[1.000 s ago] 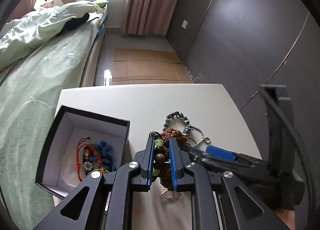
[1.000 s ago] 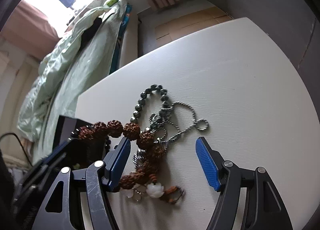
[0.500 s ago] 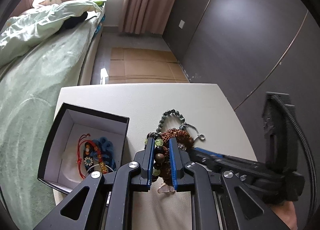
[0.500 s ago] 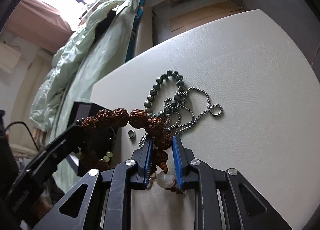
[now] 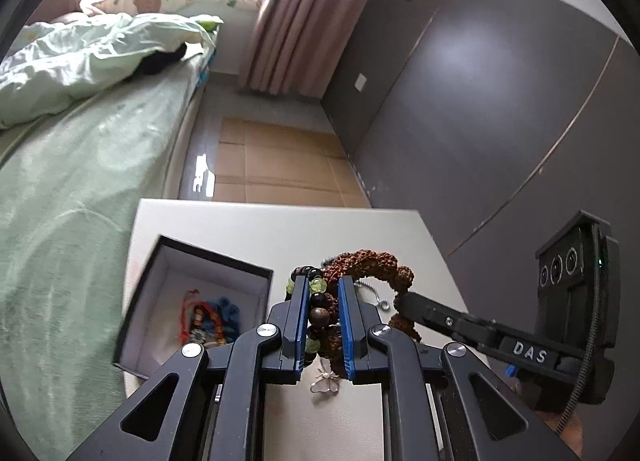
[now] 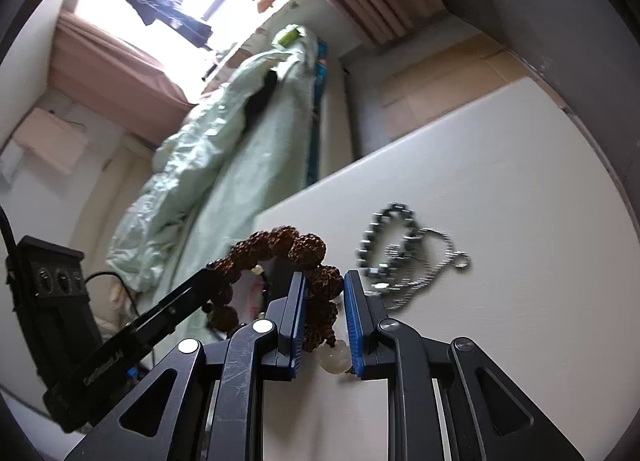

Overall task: Organize jewelry
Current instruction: 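Lift the brown bead bracelet into the black box and open the left tool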

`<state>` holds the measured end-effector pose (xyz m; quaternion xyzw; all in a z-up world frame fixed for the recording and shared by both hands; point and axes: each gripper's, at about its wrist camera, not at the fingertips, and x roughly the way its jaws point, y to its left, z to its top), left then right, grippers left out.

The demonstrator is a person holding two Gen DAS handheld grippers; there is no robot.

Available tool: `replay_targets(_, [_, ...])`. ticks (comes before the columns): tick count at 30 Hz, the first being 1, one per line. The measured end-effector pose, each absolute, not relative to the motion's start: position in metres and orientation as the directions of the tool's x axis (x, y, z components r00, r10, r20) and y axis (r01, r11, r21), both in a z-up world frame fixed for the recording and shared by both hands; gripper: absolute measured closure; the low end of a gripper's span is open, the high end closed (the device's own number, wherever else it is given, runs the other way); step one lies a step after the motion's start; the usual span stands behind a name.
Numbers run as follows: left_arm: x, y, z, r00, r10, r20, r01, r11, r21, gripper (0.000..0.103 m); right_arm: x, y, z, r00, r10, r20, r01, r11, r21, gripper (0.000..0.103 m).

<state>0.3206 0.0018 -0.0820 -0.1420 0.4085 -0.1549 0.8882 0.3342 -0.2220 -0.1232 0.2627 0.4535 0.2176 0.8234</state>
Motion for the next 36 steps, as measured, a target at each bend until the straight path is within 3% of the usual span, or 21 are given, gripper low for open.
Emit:
replay_targets(13, [0.307,0.053,-0.066,0.683,-0.342,-0.646,0.085,0.915,-0.394,0.088,0.331,-0.17,-0.114,0.471,0.695,-0.543,-0.235,0.692,0.683,0.083])
replay_targets(23, [0.303,0.08,-0.071,0.689,-0.313,-0.654,0.04,0.917,-0.397,0.088,0.35,-0.138,-0.128,0.456,0.715,-0.53,-0.231,0.67,0.705,0.082])
replay_targets(25, [0.306,0.079,-0.075,0.681,-0.302,-0.667,0.032,0.922,-0.385,0.09,0.352,-0.137,-0.129,0.45,0.719,-0.529,-0.23,0.666,0.709,0.077])
replay_targets(27, [0.309,0.079,-0.079,0.669,-0.315,-0.673,0.037,0.919,-0.394,0.095,0.351,-0.137,-0.128,0.46,0.705,-0.54,-0.228,0.682,0.695,0.063])
replay_targets(36, [0.321,0.059,-0.089,0.611,-0.325,-0.722,0.067,0.93,-0.362,0.09,0.345,-0.158,-0.127,0.479,0.645,-0.595,-0.177,0.735,0.655,0.063])
